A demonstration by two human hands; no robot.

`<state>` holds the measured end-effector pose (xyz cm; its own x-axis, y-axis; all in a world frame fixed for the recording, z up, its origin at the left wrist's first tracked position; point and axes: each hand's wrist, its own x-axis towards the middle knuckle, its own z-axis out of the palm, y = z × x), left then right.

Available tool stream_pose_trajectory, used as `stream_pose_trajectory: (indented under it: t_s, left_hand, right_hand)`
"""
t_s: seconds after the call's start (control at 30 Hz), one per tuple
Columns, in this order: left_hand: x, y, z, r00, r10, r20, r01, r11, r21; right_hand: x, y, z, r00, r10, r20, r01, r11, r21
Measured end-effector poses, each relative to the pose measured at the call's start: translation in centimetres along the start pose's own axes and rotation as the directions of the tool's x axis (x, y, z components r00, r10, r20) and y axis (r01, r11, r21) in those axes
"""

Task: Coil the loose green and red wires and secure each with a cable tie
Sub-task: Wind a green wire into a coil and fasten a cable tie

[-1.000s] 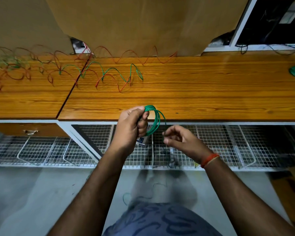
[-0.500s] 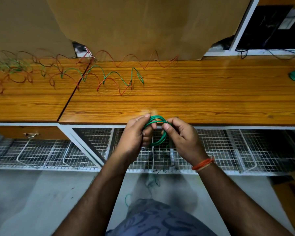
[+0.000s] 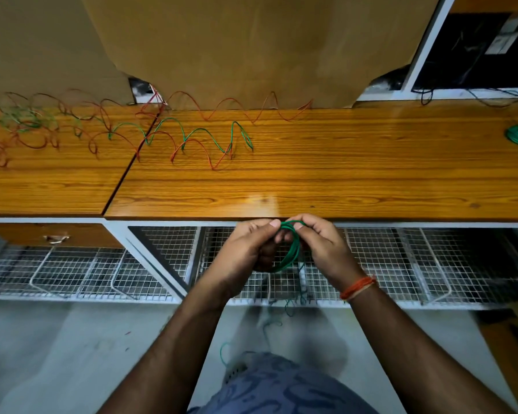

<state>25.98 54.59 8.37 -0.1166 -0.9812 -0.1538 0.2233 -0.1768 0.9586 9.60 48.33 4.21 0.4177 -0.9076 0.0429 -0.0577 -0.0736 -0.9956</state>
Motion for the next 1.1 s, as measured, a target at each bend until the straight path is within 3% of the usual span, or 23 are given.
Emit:
stream_pose_trajectory:
  t_s: [0.13, 0.27, 0.43, 0.5, 0.6, 0.8, 1.0, 1.1]
  left_hand:
    - [0.4, -0.2, -0.4, 0.997, -0.034, -0.064, 0.016, 0.967, -0.252]
    - [0.5, 0.1, -1.5, 0.990, -0.041, -0.136, -0.039, 0.843, -0.536]
    - [0.4, 0.5, -2.8, 0.974, -0.027, -0.226, -0.134, 0.735, -0.664]
    - [0.5, 0.4, -3.2, 0.959, -0.029, -0.282, -0.171, 0.733, -0.659]
    - [0.6, 0.3, -3.5, 0.941, -0.018, -0.339, -0.215, 0.742, -0.635]
    - [0.6, -0.1, -3.4, 0.904, 0.096, -0.416, -0.284, 0.863, -0.418]
    - [0.4, -0.2, -2.9, 0.893, 0.179, -0.412, -0.263, 0.952, -0.157]
    - [0.6, -0.3, -2.7, 0.897, 0.187, -0.399, -0.252, 0.961, -0.116]
  right_hand:
    - [-0.6, 1.7, -0.2, 0.997, 0.079, -0.006, -0.079, 0.996, -0.044]
    - [-1.6, 3.7, -1.3, 0.989, 0.141, -0.038, -0.144, 0.982, -0.125]
    - [-3.1, 6.3, -2.2, 0.970, 0.181, -0.162, -0.192, 0.980, -0.057]
    - [-3.6, 6.7, -2.3, 0.950, 0.183, -0.252, -0.200, 0.979, -0.045]
    - [-3.9, 6.5, -2.3, 0.953, 0.085, -0.291, -0.145, 0.971, -0.191]
    - [-3.5, 3.6, -1.6, 0.991, -0.127, 0.048, 0.134, 0.854, -0.503]
    - [-2.9, -0.3, -0.1, 0.929, -0.317, 0.190, 0.369, 0.766, -0.526]
    - [-2.7, -1.8, 0.7, 0.881, -0.381, 0.280, 0.473, 0.717, -0.513]
